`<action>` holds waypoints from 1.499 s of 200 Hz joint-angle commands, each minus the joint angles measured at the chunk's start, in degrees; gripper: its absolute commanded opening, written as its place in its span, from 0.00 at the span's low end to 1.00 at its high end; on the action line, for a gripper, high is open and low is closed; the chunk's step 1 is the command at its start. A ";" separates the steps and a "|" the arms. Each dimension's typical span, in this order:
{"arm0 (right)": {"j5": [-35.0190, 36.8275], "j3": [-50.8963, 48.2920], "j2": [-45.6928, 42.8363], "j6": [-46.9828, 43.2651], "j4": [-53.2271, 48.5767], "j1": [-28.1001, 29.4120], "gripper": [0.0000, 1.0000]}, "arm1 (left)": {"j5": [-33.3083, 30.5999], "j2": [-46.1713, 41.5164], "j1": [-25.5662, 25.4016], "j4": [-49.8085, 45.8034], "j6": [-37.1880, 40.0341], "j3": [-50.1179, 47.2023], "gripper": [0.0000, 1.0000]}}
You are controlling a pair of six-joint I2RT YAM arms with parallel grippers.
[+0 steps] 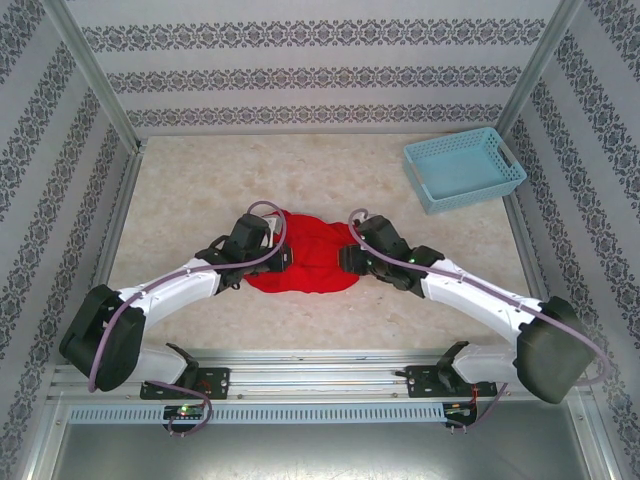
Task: Fold the inside-out t-shirt
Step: Turn the T-shirt inside out at the center of the table.
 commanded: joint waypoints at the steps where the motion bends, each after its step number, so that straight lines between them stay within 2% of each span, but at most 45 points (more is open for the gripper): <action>1: -5.34 2.19 5.96 2.37 5.86 1.37 0.43 | 0.88 -2.14 -1.41 3.98 0.22 -1.72 0.00; 28: -9.43 4.68 13.81 5.15 10.01 3.20 0.44 | 0.89 -4.21 -2.16 5.32 -0.55 -4.46 0.00; 55: -8.03 6.92 20.71 6.56 10.23 3.65 0.57 | 0.69 -5.16 -2.36 6.47 -1.16 -7.71 0.00; 80: -7.01 9.76 26.43 6.48 10.34 3.57 0.60 | 1.22 -5.16 -2.38 7.53 -1.72 -9.67 0.08; 95: -5.71 12.13 29.06 6.17 9.12 3.61 0.55 | 0.76 -4.86 -2.33 8.08 -1.83 -10.62 0.12; 112: -2.97 14.17 30.33 5.48 6.76 3.53 0.41 | -0.43 -4.61 -2.33 7.60 -2.07 -10.78 0.17; 142: 0.80 13.18 26.72 3.66 5.85 3.63 0.09 | -1.87 -5.04 -2.33 6.92 -2.04 -10.85 0.23; 153: 1.68 11.93 24.55 3.20 6.02 3.58 0.00 | -2.44 -5.34 -2.33 6.84 -2.16 -11.10 0.23; 197: 0.31 6.46 15.36 3.47 8.39 3.57 0.00 | -5.77 -5.64 -2.36 5.29 -2.32 -11.03 0.26; 273: 0.29 1.87 0.78 3.57 5.91 1.75 0.00 | -12.74 -6.94 -2.06 -1.76 -0.29 -8.54 0.15; 285: 0.17 2.81 0.12 2.97 4.77 1.47 0.00 | -13.22 -7.69 -2.29 -4.23 1.27 -6.91 0.18; 300: -0.31 4.04 -0.12 2.41 3.90 1.41 0.00 | -14.52 -9.79 -3.92 -6.48 3.58 -4.89 0.26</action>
